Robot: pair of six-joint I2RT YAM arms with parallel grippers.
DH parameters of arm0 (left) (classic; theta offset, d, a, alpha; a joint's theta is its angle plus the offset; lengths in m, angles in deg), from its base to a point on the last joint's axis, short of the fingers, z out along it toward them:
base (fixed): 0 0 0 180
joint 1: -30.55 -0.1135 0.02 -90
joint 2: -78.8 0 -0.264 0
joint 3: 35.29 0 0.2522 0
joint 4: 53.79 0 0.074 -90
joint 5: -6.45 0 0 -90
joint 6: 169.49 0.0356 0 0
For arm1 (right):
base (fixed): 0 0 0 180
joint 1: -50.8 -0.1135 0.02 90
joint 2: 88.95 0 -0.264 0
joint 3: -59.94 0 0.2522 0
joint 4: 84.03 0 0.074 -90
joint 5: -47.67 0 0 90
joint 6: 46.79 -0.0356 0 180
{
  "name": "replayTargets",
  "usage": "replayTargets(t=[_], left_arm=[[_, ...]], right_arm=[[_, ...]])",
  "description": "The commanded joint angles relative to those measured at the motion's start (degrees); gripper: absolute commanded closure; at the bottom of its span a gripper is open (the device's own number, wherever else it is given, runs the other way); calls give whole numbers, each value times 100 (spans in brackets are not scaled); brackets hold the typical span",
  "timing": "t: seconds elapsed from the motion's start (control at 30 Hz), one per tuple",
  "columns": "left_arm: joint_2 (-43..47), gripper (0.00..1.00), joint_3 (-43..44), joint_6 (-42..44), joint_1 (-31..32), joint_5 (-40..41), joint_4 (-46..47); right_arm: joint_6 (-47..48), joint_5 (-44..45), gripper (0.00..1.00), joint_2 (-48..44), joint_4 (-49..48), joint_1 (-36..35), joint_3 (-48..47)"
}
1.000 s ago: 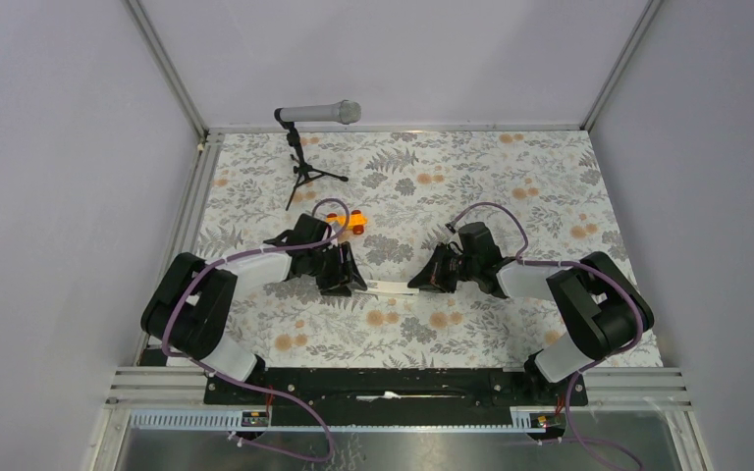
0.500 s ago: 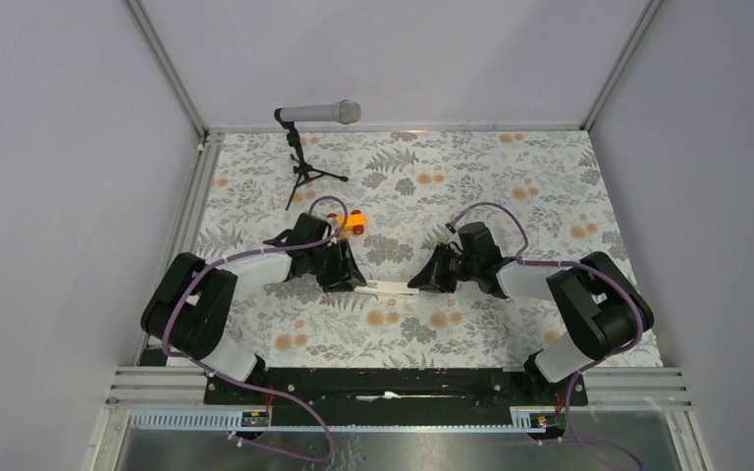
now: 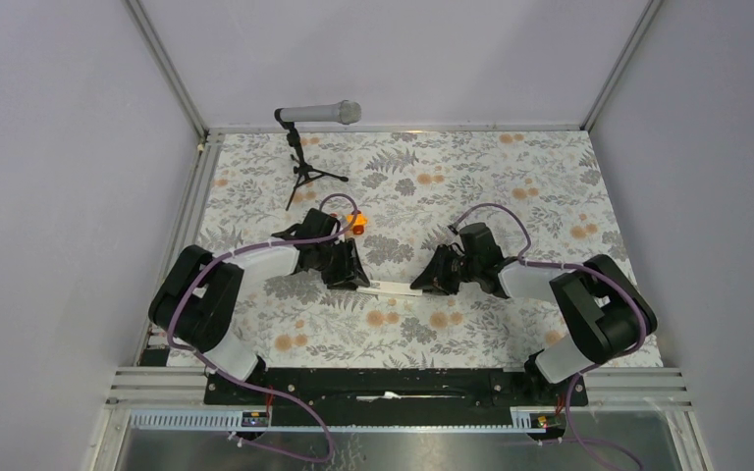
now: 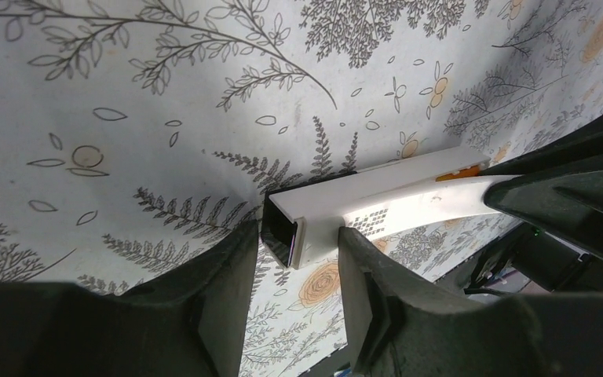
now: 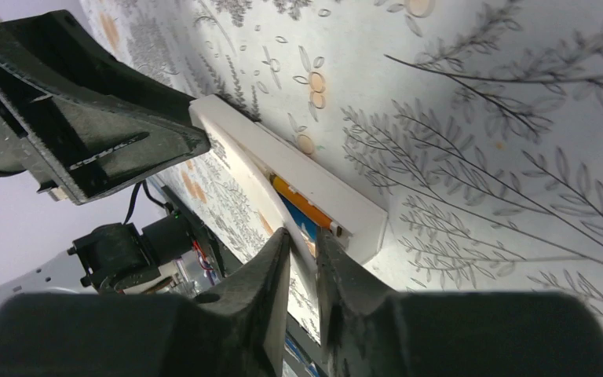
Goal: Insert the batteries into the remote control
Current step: Load the battery cover into the remote control.
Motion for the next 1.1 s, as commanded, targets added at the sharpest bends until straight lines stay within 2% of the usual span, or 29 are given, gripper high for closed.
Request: replayTargets(t=[0.0,0.1,0.17,0.4,0.57,0.63,0.83,1.07], left_arm=[[-537,57,-160,287,86,726,-830],[-599,57,-160,306,87,812,-909],[-656,58,-173,306,91,847,-922],[-745,58,-181,253,86,815,-853],[-744,59,-157,252,86,802,-828],[-752,60,-132,252,87,808,-828],[-772,65,-103,242,86,769,-812],[-756,70,-159,222,86,661,-740]], right_arm=[[236,463,71,-280,860,93,-133],[221,384,58,-496,1023,155,-237],[239,298,54,-612,1195,225,-341],[770,441,48,-807,2487,318,-712],[987,413,47,-596,2477,327,-642],[1028,359,49,-412,2298,327,-620],[1022,215,68,-9,1881,326,-564],[1032,303,73,198,1878,327,-535]])
